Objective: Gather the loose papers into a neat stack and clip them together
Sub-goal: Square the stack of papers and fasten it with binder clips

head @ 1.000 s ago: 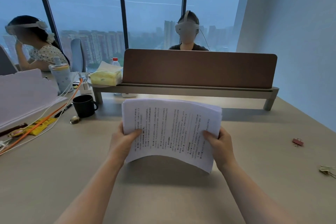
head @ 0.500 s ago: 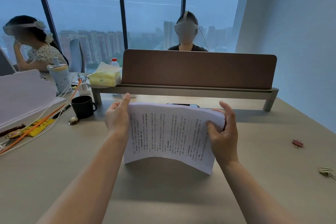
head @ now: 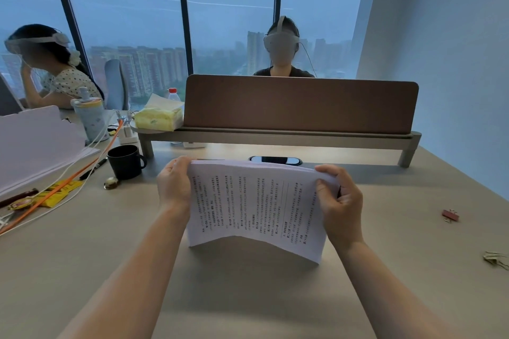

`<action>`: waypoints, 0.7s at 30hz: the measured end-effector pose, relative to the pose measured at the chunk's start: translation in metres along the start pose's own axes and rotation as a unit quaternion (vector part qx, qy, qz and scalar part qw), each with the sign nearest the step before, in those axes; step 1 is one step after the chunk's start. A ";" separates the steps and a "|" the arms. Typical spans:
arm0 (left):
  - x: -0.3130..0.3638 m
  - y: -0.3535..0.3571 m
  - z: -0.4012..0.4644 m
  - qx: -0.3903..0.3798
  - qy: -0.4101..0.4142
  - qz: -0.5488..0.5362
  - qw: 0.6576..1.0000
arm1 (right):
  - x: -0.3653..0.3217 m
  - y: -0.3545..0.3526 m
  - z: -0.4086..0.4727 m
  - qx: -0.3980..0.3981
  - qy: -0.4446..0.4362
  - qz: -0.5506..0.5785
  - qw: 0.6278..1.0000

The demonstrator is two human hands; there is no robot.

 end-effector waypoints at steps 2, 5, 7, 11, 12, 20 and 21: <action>-0.001 -0.002 0.002 0.000 -0.009 -0.001 1.000 | 0.000 -0.001 0.001 -0.002 0.001 -0.002 1.000; -0.002 -0.002 0.003 -0.012 0.003 -0.025 1.000 | 0.000 -0.002 0.000 -0.006 0.019 0.019 1.000; -0.004 0.001 0.005 -0.052 0.031 -0.059 0.996 | 0.003 0.000 -0.004 -0.014 0.059 0.045 0.997; -0.019 0.006 0.007 -0.143 0.061 -0.033 0.987 | 0.023 0.007 -0.015 -0.053 0.160 0.093 0.981; -0.025 0.006 0.008 -0.151 0.058 -0.014 0.987 | 0.029 0.009 -0.017 -0.056 0.184 0.104 0.976; -0.024 0.006 0.010 -0.119 0.053 -0.005 0.992 | 0.020 0.008 -0.013 -0.019 0.172 0.121 0.977; -0.018 0.006 0.010 -0.121 0.064 -0.012 0.991 | 0.019 0.007 -0.010 -0.014 0.169 0.134 0.976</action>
Point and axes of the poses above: each hand's wrist, its own z-axis towards the middle knuckle, its own y-axis out of the palm, x = y × z, the point moved 7 cm from there along z, towards the middle knuckle, and after that the axes turned 9 degrees about z, right-handed, at the moved point
